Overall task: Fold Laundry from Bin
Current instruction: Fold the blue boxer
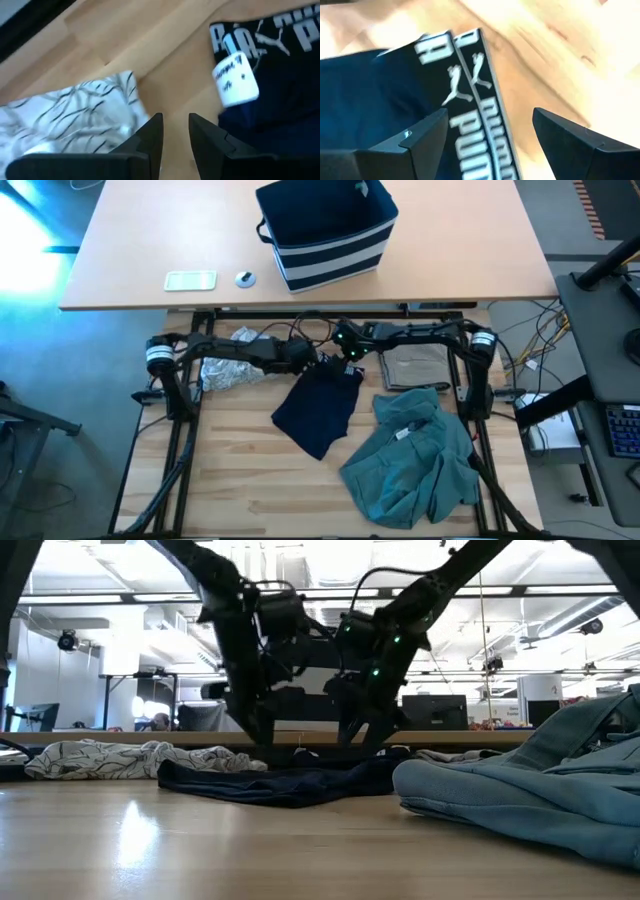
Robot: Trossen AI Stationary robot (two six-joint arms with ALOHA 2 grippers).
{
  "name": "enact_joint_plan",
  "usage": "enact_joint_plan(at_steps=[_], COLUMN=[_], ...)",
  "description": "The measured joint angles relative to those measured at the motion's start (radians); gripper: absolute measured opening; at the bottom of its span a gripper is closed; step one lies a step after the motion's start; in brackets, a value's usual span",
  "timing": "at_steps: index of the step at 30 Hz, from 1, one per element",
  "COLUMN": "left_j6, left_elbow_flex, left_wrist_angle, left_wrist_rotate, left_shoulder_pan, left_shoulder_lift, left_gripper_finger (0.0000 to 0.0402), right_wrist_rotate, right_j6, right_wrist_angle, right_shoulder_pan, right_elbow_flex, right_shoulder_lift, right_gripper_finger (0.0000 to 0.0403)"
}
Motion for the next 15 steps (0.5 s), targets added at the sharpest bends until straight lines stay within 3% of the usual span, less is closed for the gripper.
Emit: enact_joint_plan(at_steps=[6,15], left_j6=[-0.051,-0.170], left_elbow_flex=[0.065,0.045], left_wrist_angle=[-0.151,-0.137], left_wrist_rotate=[0.013,0.088], left_shoulder_pan=[-0.056,-0.192], left_shoulder_lift=[-0.058,-0.050], left_gripper_finger=[0.0078,0.0078], right_wrist_rotate=[-0.113,-0.120], right_j6=[-0.050,-0.150], right_wrist_angle=[-0.061,-0.192], right_shoulder_pan=[-0.028,-0.030], right_elbow_flex=[0.078,0.134], right_shoulder_lift=[0.085,0.178], right_gripper_finger=[0.0266,0.0254])
